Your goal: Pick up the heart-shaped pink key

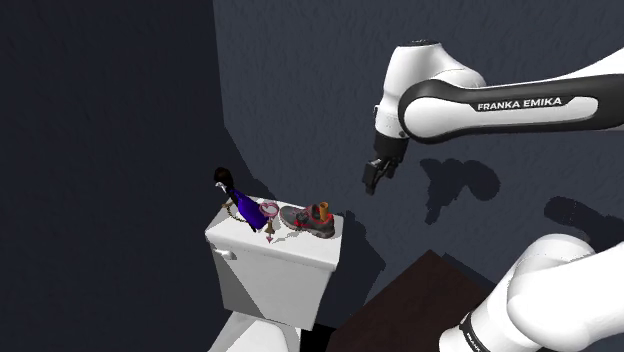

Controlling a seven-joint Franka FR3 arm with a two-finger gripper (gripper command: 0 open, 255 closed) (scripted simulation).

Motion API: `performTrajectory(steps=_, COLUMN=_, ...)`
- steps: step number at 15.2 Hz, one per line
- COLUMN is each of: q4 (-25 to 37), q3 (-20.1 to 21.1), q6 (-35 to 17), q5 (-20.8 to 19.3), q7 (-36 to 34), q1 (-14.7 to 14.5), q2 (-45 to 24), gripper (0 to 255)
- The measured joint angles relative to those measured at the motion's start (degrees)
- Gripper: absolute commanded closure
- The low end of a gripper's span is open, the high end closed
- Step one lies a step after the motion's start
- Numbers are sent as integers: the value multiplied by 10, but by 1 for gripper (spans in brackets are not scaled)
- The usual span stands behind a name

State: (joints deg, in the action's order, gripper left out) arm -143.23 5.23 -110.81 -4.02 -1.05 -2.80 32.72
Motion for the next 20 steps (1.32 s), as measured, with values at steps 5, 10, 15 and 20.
performTrajectory(steps=5, q4=20, q3=13, q6=-105, q5=11, q7=-9, q1=-11, q2=-101, gripper=0)
performTrajectory(steps=10, q4=48, q3=19, q6=-198, q5=15, q7=-7, q1=-17, q2=-197, gripper=0)
performTrajectory(steps=15, q4=98, q3=32, q6=-265, q5=17, q7=-13, q1=-28, q2=-290, gripper=0)
performTrajectory(steps=20, q4=168, q3=43, q6=-327, q5=7, q7=-23, q1=-40, q2=-398, gripper=0)
